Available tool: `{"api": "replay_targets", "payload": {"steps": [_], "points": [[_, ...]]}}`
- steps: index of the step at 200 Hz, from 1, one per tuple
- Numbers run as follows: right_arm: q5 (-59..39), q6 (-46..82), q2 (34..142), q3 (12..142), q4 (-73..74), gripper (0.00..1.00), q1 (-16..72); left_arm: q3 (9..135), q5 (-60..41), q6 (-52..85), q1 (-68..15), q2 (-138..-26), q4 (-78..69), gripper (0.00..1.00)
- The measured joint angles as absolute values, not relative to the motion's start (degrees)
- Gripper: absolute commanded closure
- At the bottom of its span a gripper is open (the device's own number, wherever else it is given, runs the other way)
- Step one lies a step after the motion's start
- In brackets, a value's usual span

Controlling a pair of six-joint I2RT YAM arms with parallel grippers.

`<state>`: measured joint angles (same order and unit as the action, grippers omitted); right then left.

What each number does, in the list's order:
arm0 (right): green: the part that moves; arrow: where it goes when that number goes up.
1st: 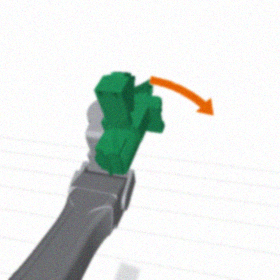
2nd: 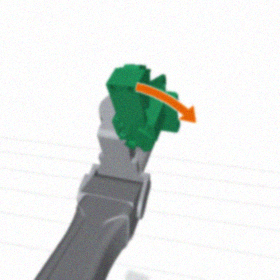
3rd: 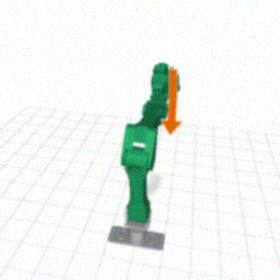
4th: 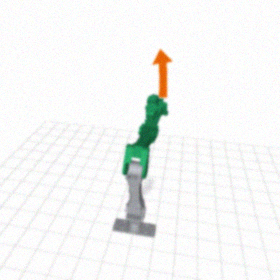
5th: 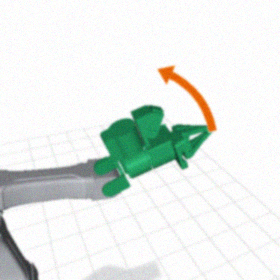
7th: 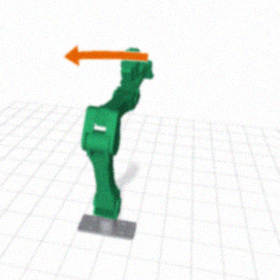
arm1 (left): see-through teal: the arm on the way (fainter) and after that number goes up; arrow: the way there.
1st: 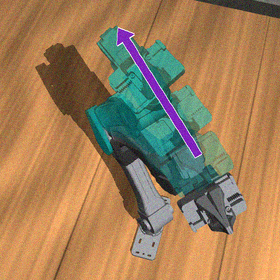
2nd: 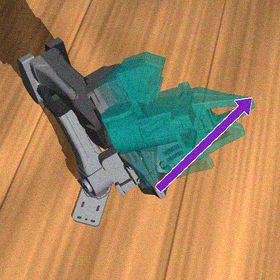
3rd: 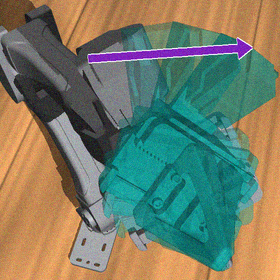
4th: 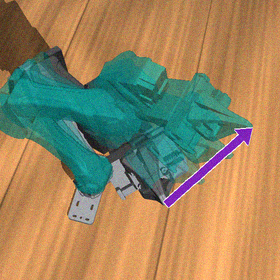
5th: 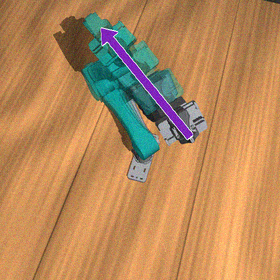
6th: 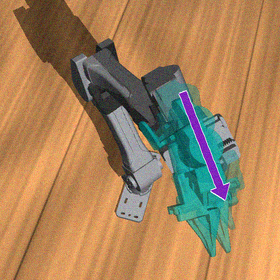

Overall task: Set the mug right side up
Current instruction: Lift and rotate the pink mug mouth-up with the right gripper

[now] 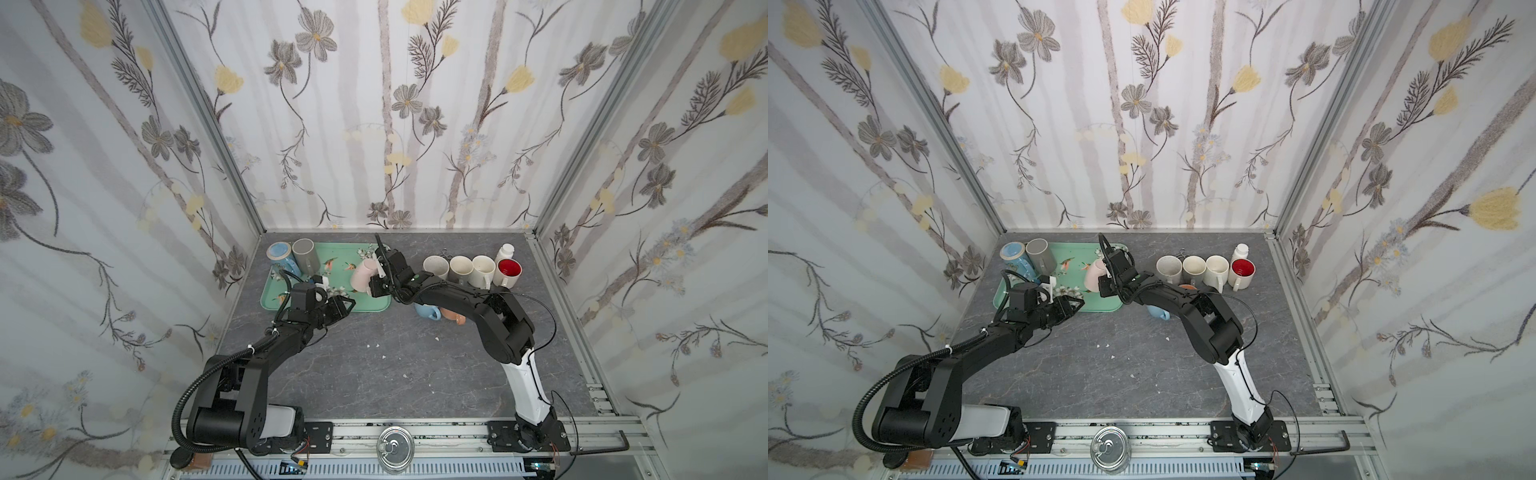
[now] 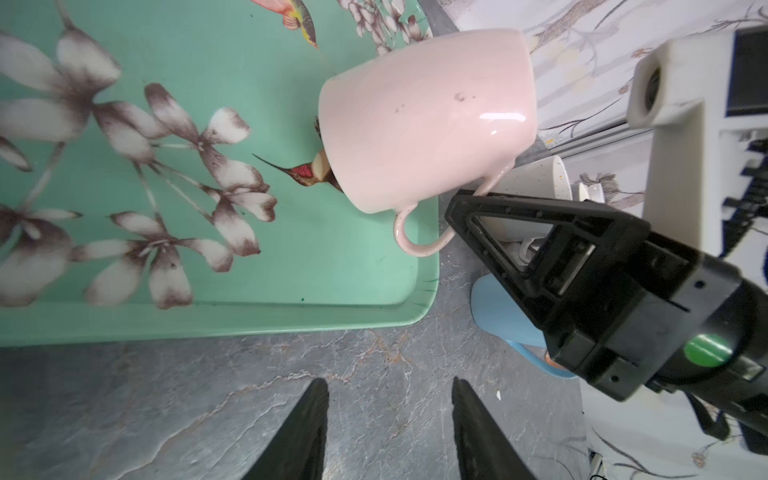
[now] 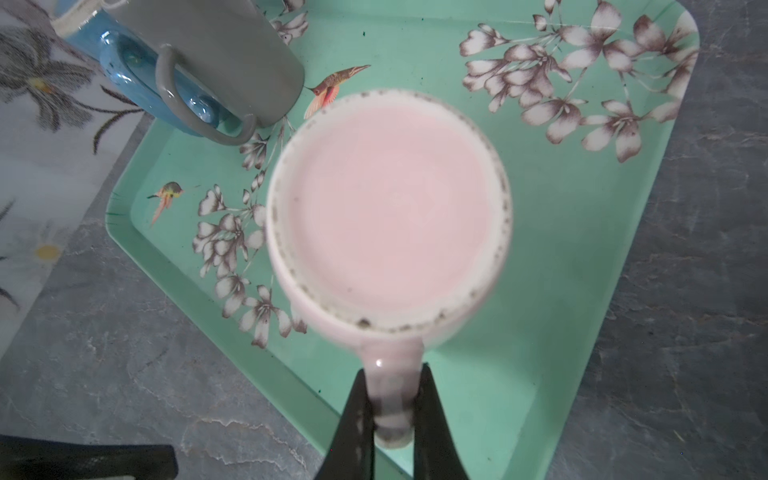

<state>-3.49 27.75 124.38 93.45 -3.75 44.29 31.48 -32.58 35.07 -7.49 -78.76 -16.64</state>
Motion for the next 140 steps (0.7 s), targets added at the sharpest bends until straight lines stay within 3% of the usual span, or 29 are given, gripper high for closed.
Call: {"api": "replay_targets", "payload": {"steps": [140], "points": [[-10.6,40.7,120.9,88.0,10.7,1.0,43.8,28.2,-38.2,58.2,-5.1,-89.3,-47.7,0.5]]}}
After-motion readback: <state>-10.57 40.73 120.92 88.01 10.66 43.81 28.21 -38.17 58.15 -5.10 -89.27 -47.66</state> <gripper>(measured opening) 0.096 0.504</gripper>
